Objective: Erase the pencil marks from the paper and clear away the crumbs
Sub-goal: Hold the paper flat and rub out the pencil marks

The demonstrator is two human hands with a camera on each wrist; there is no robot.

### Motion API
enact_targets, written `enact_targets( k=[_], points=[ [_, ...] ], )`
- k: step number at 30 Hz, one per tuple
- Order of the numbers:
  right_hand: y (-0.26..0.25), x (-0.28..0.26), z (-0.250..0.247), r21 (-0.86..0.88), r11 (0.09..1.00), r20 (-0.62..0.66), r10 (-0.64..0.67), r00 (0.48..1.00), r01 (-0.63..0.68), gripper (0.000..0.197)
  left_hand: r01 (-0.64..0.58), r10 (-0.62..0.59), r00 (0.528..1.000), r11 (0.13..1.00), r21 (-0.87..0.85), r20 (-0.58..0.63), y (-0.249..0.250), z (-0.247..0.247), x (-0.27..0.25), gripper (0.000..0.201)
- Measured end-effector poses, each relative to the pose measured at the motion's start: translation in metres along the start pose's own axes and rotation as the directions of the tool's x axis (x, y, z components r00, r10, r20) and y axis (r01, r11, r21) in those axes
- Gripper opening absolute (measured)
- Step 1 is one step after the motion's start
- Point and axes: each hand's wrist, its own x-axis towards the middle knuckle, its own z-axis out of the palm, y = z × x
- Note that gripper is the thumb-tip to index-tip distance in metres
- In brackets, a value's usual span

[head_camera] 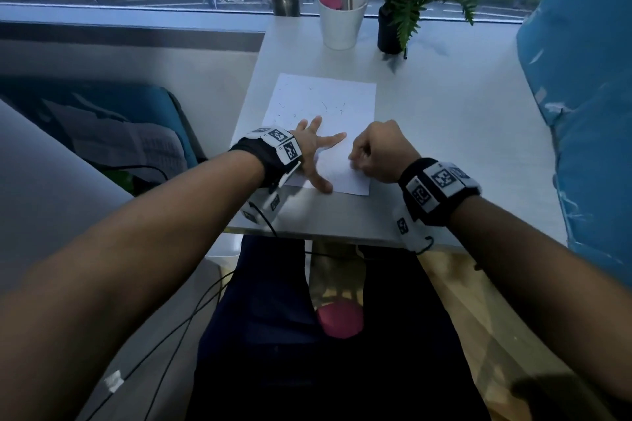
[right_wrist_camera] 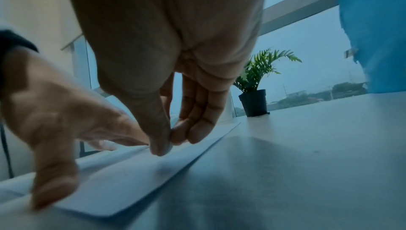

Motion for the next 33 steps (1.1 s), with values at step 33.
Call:
enact_targets(
  k=[33],
  points=[
    [0.026,-0.003,-0.029,0.031,0.990,0.034,0.139,0.990,-0.140,0.010,-0.101,0.102,0.993,0.995,0.014,-0.062,0.057,0.001,0.024,0.115]
  ],
)
